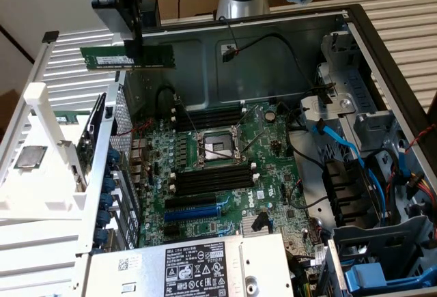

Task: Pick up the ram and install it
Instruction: 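Pick up the ram and move it above insertion slot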

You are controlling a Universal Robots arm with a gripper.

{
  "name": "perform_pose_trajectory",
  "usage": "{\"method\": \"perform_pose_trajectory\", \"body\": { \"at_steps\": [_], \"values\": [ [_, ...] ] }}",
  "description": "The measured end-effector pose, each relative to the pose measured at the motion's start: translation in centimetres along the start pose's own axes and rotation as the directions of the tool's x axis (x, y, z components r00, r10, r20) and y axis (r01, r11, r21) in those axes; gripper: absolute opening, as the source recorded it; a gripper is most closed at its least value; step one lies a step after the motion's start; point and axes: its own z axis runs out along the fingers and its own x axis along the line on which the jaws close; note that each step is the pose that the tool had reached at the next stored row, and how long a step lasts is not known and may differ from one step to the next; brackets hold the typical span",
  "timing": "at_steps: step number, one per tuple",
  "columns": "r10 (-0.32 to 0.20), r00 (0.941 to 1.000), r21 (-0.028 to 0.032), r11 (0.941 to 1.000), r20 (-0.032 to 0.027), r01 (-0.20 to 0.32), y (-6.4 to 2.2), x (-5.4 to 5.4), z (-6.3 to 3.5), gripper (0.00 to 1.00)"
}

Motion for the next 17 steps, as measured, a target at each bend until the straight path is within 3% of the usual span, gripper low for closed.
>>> {"method": "perform_pose_trajectory", "body": {
  "at_steps": [1, 2, 3, 5, 7, 8, 9, 13, 17],
  "values": [
    [0.000, 1.0000, -0.0017, 1.0000, -0.0011, 0.000, -1.77, -0.1, 0.03, 0.13],
    [-0.001, 1.0000, -0.0030, 1.0000, -0.0015, 0.001, -2.16, -0.1, 0.03, 0.13],
    [-0.013, 0.9999, -0.0138, 0.9998, -0.0042, 0.013, -3.23, -0.2, 0.08, 0.13],
    [-0.021, 0.9998, -0.0196, 0.9996, -0.0054, 0.021, -3.65, -0.2, 0.11, 0.13],
    [-0.043, 0.9990, -0.0296, 0.9986, -0.0075, 0.043, -4.50, -0.3, 0.45, 0.13],
    [-0.071, 0.9974, -0.0321, 0.9970, -0.0092, 0.071, -5.61, -0.5, 1.24, 0.13],
    [-0.081, 0.9966, -0.0319, 0.9962, -0.0114, 0.081, -6.03, -0.5, 1.59, 0.13],
    [-0.100, 0.9949, -0.0315, 0.9946, -0.0137, 0.099, -6.63, -0.6, 2.31, 0.13],
    [-0.118, 0.9929, -0.0311, 0.9926, -0.0141, 0.117, -6.68, -0.7, 3.03, 0.13]
  ]
}}
